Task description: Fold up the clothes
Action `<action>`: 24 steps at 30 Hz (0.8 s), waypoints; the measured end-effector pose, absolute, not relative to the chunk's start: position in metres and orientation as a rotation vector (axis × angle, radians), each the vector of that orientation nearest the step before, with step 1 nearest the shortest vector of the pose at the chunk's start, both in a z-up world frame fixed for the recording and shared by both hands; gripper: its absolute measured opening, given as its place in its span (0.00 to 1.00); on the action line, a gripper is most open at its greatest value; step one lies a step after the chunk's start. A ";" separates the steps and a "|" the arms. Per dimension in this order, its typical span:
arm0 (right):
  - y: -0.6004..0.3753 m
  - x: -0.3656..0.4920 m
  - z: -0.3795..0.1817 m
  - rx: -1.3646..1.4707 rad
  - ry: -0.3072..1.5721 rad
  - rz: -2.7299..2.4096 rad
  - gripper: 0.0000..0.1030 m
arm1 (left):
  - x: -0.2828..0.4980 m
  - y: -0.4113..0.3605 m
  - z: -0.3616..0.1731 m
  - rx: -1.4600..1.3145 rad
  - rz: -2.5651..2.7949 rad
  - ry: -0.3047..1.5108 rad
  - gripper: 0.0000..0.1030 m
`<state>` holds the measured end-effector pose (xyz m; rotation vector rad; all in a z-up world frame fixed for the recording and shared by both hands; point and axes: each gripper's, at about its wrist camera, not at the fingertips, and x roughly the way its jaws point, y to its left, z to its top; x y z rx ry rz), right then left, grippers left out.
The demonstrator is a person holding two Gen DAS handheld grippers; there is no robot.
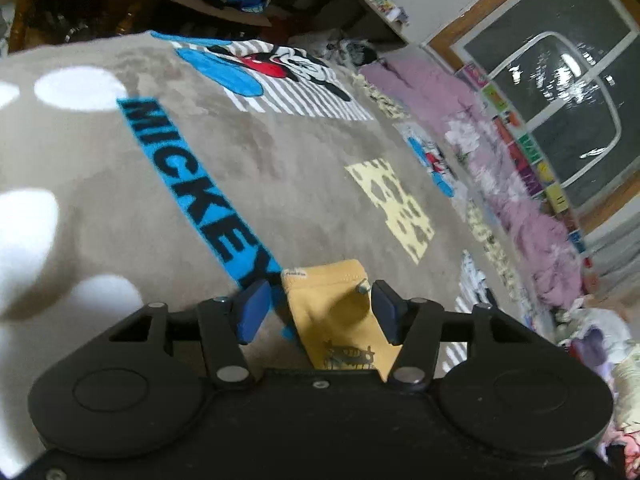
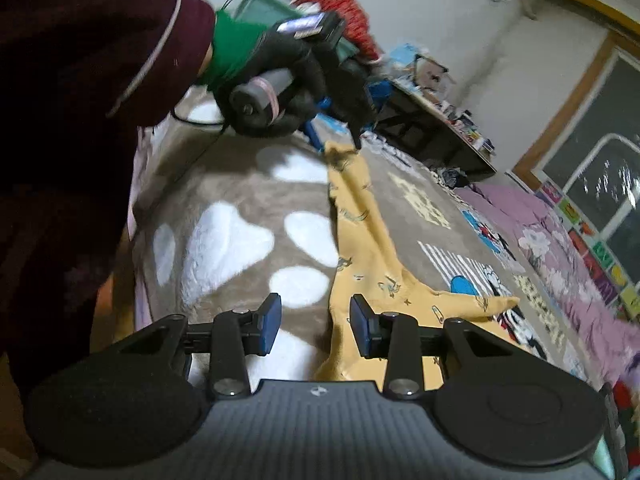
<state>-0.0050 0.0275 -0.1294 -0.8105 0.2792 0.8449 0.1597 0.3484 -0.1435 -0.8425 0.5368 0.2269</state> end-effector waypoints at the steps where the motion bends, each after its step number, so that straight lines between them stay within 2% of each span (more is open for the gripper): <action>1: 0.032 -0.002 -0.133 -0.841 0.281 0.841 0.37 | 0.158 0.347 -0.146 -0.822 0.210 0.525 0.54; 6: 0.055 0.008 -0.144 -0.973 0.278 0.808 0.33 | 0.159 0.350 -0.144 -0.799 0.139 0.518 0.53; 10: 0.074 0.017 -0.148 -1.074 0.270 0.778 0.33 | 0.163 0.352 -0.146 -0.806 0.122 0.522 0.46; 11: 0.079 0.019 -0.149 -1.099 0.269 0.770 0.33 | 0.163 0.353 -0.147 -0.804 0.124 0.522 0.40; 14: 0.091 0.027 -0.153 -1.146 0.291 0.743 0.32 | 0.163 0.355 -0.149 -0.801 0.132 0.526 0.33; 18: 0.102 0.039 -0.158 -1.149 0.356 0.740 0.07 | 0.165 0.358 -0.153 -0.811 0.145 0.514 0.21; 20: 0.103 0.044 -0.156 -1.106 0.381 0.738 0.05 | 0.167 0.357 -0.154 -0.802 0.149 0.505 0.08; 24: 0.097 0.054 -0.142 -0.944 0.424 0.748 0.04 | 0.172 0.355 -0.154 -0.776 0.146 0.493 0.02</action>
